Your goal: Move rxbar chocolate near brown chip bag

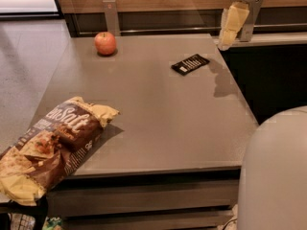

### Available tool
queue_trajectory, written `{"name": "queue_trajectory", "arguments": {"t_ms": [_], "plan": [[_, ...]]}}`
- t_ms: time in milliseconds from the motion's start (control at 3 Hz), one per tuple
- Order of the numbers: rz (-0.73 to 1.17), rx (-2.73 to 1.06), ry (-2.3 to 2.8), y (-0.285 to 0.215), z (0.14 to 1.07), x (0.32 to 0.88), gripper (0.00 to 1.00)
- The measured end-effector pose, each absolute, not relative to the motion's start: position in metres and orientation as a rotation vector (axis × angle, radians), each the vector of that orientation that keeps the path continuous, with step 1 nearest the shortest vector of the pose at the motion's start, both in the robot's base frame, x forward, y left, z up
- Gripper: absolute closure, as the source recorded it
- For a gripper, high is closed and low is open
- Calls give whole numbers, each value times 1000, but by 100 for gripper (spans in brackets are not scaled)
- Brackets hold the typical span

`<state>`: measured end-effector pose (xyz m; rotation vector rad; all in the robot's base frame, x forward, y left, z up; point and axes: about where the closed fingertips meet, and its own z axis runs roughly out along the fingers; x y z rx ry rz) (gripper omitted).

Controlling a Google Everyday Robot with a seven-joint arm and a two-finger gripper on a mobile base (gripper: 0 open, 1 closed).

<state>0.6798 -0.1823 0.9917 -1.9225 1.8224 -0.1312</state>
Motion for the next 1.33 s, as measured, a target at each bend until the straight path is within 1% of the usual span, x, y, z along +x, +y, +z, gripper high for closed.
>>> {"name": "queue_trajectory", "arguments": {"t_ms": [333, 667, 1333], "plan": [[-94, -1947, 1818, -169, 966, 709, 0], [-84, -1983, 1814, -163, 950, 719, 0], [-127, -2204, 1737, -137, 920, 732, 0]]}}
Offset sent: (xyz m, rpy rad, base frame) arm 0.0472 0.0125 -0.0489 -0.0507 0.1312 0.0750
